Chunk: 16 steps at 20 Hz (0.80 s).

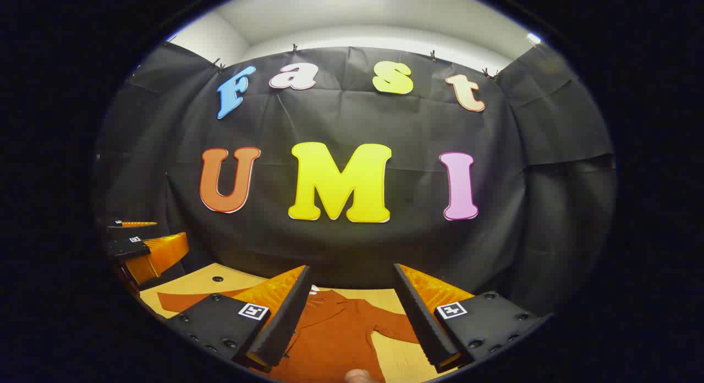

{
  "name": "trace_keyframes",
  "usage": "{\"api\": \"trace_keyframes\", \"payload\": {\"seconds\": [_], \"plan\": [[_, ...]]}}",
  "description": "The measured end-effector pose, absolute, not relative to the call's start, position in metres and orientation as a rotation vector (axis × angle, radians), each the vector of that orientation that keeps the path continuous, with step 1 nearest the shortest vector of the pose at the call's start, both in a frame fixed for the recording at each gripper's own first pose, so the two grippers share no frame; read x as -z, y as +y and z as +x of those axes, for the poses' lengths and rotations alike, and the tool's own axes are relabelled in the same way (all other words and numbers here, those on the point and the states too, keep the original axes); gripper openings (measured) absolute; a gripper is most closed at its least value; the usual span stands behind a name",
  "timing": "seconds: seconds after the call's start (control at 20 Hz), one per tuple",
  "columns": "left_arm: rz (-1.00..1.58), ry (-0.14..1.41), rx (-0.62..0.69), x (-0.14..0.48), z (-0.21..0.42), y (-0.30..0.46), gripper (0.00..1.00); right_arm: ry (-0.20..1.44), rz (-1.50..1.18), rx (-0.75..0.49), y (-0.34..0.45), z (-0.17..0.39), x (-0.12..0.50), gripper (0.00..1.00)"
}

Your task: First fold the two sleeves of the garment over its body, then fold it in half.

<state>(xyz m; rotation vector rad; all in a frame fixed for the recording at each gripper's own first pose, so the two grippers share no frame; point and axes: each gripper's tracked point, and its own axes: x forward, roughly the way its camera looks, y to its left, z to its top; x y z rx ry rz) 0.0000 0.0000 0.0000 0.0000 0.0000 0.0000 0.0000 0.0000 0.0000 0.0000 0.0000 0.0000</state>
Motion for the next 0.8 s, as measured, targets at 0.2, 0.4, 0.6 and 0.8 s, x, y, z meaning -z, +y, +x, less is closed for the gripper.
{"api": "trace_keyframes", "payload": {"seconds": [0.2,0.4,0.6,0.8], "plan": [[-0.014,0.022,0.023,0.006,0.005,-0.013,0.99,-0.001,0.000,0.026,-0.015,0.007,0.001,0.94],[-0.017,0.021,0.028,0.007,0.008,-0.019,0.99,0.006,-0.004,0.023,-0.020,0.008,0.004,0.94],[-0.020,0.025,0.024,0.009,0.006,-0.022,0.99,0.013,-0.018,0.018,-0.021,0.005,0.006,0.94],[-0.011,0.024,0.020,0.010,0.004,-0.024,0.99,0.011,-0.035,0.005,-0.020,0.003,0.006,0.94]]}}
